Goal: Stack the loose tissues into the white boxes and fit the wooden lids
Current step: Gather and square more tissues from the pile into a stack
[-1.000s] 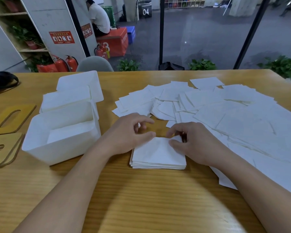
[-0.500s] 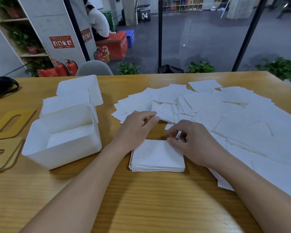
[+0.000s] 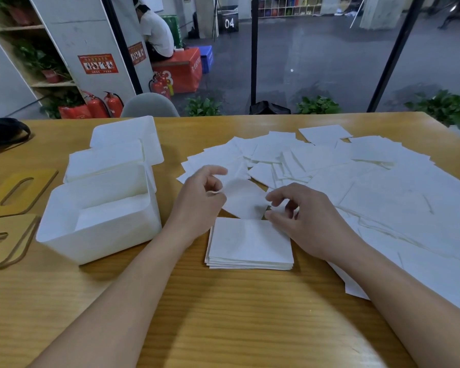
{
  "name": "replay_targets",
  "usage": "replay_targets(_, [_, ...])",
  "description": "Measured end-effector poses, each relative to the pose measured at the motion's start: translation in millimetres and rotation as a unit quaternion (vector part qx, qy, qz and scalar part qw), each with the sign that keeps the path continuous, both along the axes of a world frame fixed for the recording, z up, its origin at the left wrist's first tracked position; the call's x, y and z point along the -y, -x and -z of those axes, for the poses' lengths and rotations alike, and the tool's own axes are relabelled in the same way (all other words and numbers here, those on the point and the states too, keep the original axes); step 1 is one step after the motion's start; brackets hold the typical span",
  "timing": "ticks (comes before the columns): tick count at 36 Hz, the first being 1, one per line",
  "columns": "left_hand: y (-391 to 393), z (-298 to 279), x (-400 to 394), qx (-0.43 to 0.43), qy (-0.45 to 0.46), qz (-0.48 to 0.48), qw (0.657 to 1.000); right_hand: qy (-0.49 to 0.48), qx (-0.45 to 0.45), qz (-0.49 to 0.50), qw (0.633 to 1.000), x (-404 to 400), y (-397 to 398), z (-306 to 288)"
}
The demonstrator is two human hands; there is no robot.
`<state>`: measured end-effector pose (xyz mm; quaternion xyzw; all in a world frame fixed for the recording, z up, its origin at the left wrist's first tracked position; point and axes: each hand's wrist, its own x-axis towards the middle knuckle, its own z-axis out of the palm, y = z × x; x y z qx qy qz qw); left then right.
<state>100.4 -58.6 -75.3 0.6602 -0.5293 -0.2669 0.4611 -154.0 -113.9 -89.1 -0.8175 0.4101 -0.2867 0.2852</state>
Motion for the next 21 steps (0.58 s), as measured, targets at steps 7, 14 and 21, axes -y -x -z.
replay_targets(7, [9, -3, -3, 0.074, 0.018, 0.034, 0.997, 0.001, -0.004, 0.017, 1.000, -2, 0, -5])
replay_targets(14, [14, 2, -5, 0.142, 0.077, 0.014, 0.987, 0.027, -0.020, 0.026, 0.999, -3, -2, -4])
replay_targets(21, [17, -8, -11, 0.020, 0.167, 0.070, 0.983, 0.063, -0.008, 0.040, 0.997, -3, -2, -12])
